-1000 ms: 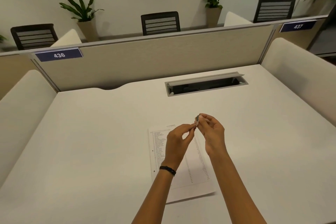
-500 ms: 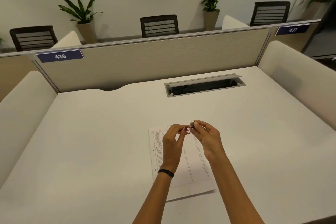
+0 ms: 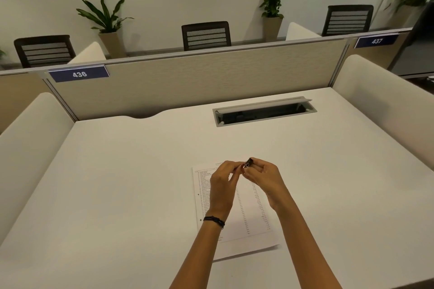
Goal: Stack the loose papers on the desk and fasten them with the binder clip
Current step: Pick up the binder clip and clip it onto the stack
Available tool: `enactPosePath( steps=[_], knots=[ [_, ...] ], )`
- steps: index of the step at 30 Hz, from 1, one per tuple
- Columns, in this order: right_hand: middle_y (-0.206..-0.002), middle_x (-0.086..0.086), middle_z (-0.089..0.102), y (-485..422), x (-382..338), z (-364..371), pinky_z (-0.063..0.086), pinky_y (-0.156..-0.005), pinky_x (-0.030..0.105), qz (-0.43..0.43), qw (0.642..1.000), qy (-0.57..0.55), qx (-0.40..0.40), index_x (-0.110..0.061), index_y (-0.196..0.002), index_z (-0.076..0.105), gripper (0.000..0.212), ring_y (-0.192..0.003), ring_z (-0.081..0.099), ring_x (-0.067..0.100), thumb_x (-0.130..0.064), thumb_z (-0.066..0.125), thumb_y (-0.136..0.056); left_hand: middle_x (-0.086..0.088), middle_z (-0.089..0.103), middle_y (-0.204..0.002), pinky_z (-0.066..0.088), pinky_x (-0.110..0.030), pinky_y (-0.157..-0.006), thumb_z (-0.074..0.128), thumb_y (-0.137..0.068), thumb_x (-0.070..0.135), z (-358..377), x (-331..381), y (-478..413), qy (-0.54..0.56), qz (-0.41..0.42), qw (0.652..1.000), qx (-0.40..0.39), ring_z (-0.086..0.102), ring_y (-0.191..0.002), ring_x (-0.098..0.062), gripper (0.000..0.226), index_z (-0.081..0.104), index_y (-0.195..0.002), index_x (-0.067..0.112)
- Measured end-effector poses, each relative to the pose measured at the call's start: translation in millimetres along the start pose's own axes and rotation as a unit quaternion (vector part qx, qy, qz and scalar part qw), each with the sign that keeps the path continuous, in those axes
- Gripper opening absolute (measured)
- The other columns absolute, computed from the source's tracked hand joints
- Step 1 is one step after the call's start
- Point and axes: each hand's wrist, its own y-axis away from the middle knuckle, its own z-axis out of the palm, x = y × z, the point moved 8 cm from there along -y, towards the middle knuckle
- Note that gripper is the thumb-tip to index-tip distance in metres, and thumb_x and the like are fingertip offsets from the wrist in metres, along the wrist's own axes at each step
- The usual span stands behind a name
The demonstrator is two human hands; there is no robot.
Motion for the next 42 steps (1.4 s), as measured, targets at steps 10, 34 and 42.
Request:
enactPosePath(
  steps=[10, 34, 42],
  knots=[
    [-0.092, 0.004, 0.074, 1.8, -3.9, -1.8, 0.054, -0.076, 0.016, -0.022, 0.999, 0.047, 0.015, -0.009, -0.097, 0.07, 0.015, -0.088, 0.069, 0.013, -0.011, 0.062, -0.084, 0.004, 0.069, -0.089, 0.047, -0.006, -0.077, 0.061, -0.086, 0.01, 0.8, -5.8, -1.0, 0.012, -0.019, 1.0, -0.006, 0.059, -0.084, 0.005, 0.013, 0.07, -0.096, 0.012],
    [-0.083, 0.015, 0.074, -0.8, -6.6, -8.6, 0.057, -0.062, 0.02, -0.005, 0.997, 0.058, -0.05, 0.001, -0.098, 0.068, 0.017, -0.073, 0.073, 0.018, -0.006, 0.063, -0.084, 0.003, 0.069, -0.078, 0.047, -0.01, -0.058, 0.055, -0.091, 0.015, 7.5, -35.7, -10.5, 0.241, -0.27, 0.932, -0.03, 0.055, -0.058, 0.001, 0.016, 0.071, -0.089, 0.015],
    [-0.078, 0.014, 0.074, -3.1, -2.2, -12.1, 0.055, -0.058, 0.019, -0.003, 0.995, 0.077, -0.058, 0.0, -0.091, 0.069, 0.011, -0.068, 0.073, 0.019, -0.006, 0.063, -0.084, -0.001, 0.071, -0.08, 0.055, -0.019, -0.064, 0.057, -0.09, 0.015, 21.4, -41.5, -6.0, 0.273, -0.307, 0.91, -0.048, 0.062, -0.067, -0.01, 0.015, 0.071, -0.087, 0.017]
  ],
)
